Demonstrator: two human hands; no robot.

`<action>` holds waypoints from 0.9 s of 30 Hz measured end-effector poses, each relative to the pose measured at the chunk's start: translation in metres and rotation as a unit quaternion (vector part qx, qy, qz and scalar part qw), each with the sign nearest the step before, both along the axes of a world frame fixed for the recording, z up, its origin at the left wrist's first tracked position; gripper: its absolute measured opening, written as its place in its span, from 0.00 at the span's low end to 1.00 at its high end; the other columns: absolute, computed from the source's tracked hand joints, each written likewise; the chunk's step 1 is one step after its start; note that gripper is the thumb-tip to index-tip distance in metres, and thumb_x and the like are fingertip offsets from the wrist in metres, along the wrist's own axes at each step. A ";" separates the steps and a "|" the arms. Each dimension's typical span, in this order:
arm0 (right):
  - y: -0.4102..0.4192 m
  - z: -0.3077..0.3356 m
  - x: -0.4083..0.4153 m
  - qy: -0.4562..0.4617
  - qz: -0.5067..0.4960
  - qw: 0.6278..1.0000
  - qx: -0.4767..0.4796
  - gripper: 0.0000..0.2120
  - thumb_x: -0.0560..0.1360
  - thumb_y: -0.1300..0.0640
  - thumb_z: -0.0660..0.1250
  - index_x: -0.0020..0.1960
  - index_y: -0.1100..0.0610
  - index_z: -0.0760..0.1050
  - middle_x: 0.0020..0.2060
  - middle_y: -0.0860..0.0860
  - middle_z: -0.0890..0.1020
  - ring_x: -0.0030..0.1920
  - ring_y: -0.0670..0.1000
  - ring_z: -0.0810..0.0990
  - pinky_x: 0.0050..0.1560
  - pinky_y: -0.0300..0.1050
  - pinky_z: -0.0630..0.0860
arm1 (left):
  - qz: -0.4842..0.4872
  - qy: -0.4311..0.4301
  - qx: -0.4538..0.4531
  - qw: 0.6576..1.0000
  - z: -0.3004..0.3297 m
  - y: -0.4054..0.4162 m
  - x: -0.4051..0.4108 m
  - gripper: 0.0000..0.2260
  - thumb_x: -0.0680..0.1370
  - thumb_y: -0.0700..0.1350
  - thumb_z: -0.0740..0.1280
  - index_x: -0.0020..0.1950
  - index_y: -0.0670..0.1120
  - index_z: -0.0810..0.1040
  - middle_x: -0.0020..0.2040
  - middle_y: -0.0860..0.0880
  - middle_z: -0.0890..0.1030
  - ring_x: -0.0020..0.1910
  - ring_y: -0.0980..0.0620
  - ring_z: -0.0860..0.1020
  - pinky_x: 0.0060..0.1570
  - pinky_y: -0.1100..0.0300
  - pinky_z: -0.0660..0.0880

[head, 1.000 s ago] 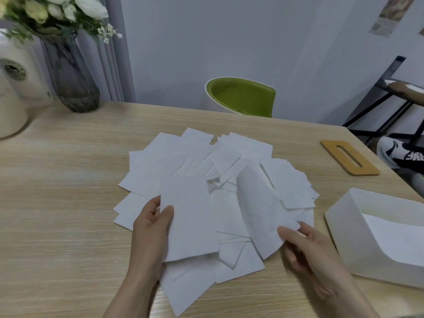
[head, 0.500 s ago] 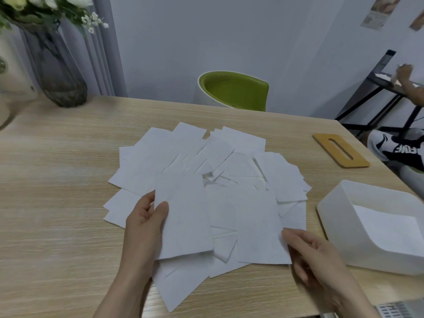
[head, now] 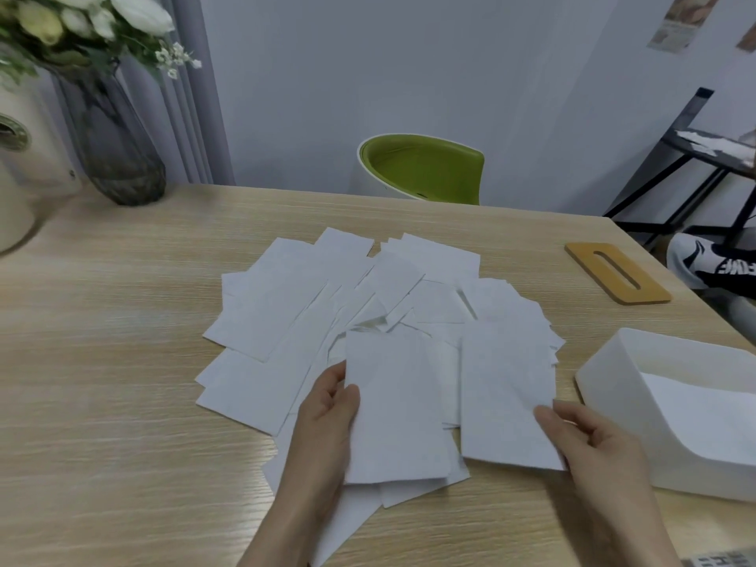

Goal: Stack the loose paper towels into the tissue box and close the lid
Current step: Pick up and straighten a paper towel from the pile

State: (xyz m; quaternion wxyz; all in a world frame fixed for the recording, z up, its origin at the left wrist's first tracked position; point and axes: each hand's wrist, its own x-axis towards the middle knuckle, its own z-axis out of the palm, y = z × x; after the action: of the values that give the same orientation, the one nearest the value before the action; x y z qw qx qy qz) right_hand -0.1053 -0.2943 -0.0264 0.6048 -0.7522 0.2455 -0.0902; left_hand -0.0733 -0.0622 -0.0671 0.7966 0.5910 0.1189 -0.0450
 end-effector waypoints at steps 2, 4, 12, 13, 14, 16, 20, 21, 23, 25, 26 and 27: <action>0.000 0.007 -0.002 0.000 -0.017 0.998 0.065 0.02 0.74 0.62 0.69 0.46 0.59 0.80 0.28 0.48 0.84 0.22 0.42 0.77 0.22 0.31 0.70 | -0.002 0.006 0.002 1.000 -0.002 0.000 0.000 0.13 0.82 0.38 0.59 0.56 0.52 0.80 0.52 0.49 0.85 0.54 0.48 0.82 0.56 0.48 0.76; 0.003 0.011 -0.002 0.010 -0.019 0.993 0.115 0.04 0.74 0.61 0.68 0.48 0.60 0.79 0.25 0.51 0.80 0.16 0.44 0.66 0.17 0.29 0.59 | -0.005 0.009 0.002 1.000 -0.003 0.002 0.001 0.13 0.82 0.39 0.59 0.58 0.51 0.79 0.53 0.50 0.85 0.55 0.47 0.82 0.58 0.47 0.76; 0.052 0.014 -0.001 0.041 0.075 0.974 0.211 0.04 0.73 0.64 0.67 0.45 0.65 0.78 0.19 0.50 0.75 0.14 0.41 0.67 0.14 0.29 0.60 | 0.001 0.014 0.024 1.000 -0.002 0.002 0.002 0.13 0.83 0.40 0.58 0.57 0.52 0.80 0.52 0.52 0.85 0.54 0.50 0.82 0.57 0.50 0.76; 0.060 0.015 0.000 0.041 0.084 0.970 0.226 0.03 0.74 0.66 0.66 0.45 0.66 0.77 0.20 0.51 0.76 0.14 0.40 0.68 0.14 0.29 0.61 | 0.002 0.014 0.031 0.999 -0.001 0.002 0.002 0.13 0.83 0.40 0.58 0.56 0.52 0.80 0.51 0.53 0.85 0.54 0.51 0.82 0.57 0.51 0.76; 0.066 0.015 0.001 0.038 0.090 0.967 0.237 0.03 0.74 0.68 0.66 0.45 0.67 0.77 0.20 0.51 0.77 0.15 0.40 0.69 0.15 0.29 0.62 | 0.002 0.014 0.035 0.999 -0.001 0.001 0.002 0.13 0.83 0.40 0.58 0.56 0.53 0.80 0.51 0.53 0.85 0.53 0.51 0.82 0.55 0.52 0.76; 0.075 0.012 0.003 0.036 0.096 0.967 0.233 0.02 0.74 0.68 0.66 0.45 0.67 0.78 0.21 0.51 0.77 0.15 0.41 0.70 0.15 0.29 0.63 | 0.000 0.014 0.033 0.999 0.000 0.001 0.001 0.13 0.82 0.41 0.58 0.55 0.53 0.80 0.50 0.53 0.85 0.52 0.52 0.83 0.52 0.54 0.76; 0.083 0.007 0.007 0.034 0.103 0.976 0.188 0.04 0.73 0.64 0.70 0.46 0.64 0.80 0.29 0.55 0.83 0.23 0.44 0.78 0.22 0.31 0.69 | -0.001 0.016 0.024 1.000 0.002 0.000 0.001 0.10 0.82 0.44 0.61 0.55 0.54 0.81 0.50 0.53 0.85 0.50 0.53 0.83 0.48 0.56 0.76; 0.083 0.006 0.007 0.032 0.106 0.977 0.182 0.04 0.73 0.64 0.70 0.46 0.64 0.80 0.31 0.56 0.84 0.27 0.46 0.81 0.25 0.32 0.72 | 0.000 0.016 0.021 1.000 0.002 0.000 0.001 0.09 0.81 0.45 0.62 0.54 0.54 0.81 0.49 0.52 0.85 0.49 0.53 0.83 0.47 0.56 0.76; 0.085 0.005 0.008 0.028 0.111 0.979 0.168 0.03 0.73 0.63 0.71 0.45 0.62 0.81 0.33 0.56 0.85 0.30 0.47 0.82 0.28 0.33 0.74 | 0.002 0.016 0.018 1.000 0.001 0.000 0.001 0.09 0.81 0.46 0.63 0.53 0.55 0.81 0.48 0.53 0.85 0.48 0.53 0.83 0.45 0.57 0.76; 0.084 0.003 0.007 0.024 0.116 0.981 0.151 0.01 0.73 0.63 0.71 0.44 0.60 0.81 0.33 0.56 0.85 0.31 0.47 0.83 0.29 0.33 0.74 | 0.006 0.015 0.014 1.000 0.002 0.000 0.001 0.09 0.81 0.45 0.62 0.53 0.55 0.82 0.48 0.53 0.85 0.48 0.54 0.83 0.46 0.57 0.76; 0.084 0.003 0.007 0.022 0.117 0.982 0.145 0.01 0.73 0.63 0.71 0.44 0.60 0.81 0.33 0.56 0.85 0.32 0.47 0.83 0.29 0.32 0.74 | 0.010 0.012 0.013 1.000 0.002 0.000 0.001 0.09 0.81 0.45 0.62 0.53 0.54 0.82 0.49 0.53 0.85 0.49 0.53 0.83 0.47 0.56 0.77; 0.083 0.002 0.007 0.021 0.116 0.983 0.139 0.01 0.73 0.63 0.71 0.44 0.60 0.82 0.32 0.56 0.85 0.31 0.46 0.83 0.29 0.32 0.74 | 0.015 0.010 0.013 1.000 0.002 0.000 0.001 0.09 0.81 0.45 0.62 0.53 0.54 0.82 0.49 0.52 0.85 0.50 0.52 0.83 0.50 0.54 0.77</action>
State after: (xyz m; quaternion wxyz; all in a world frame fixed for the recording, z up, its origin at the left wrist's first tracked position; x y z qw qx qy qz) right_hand -0.0987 -0.2110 -0.0240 0.7044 -0.6861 0.1791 0.0318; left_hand -0.0719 -0.0626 -0.0653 0.7885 0.5987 0.1359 -0.0375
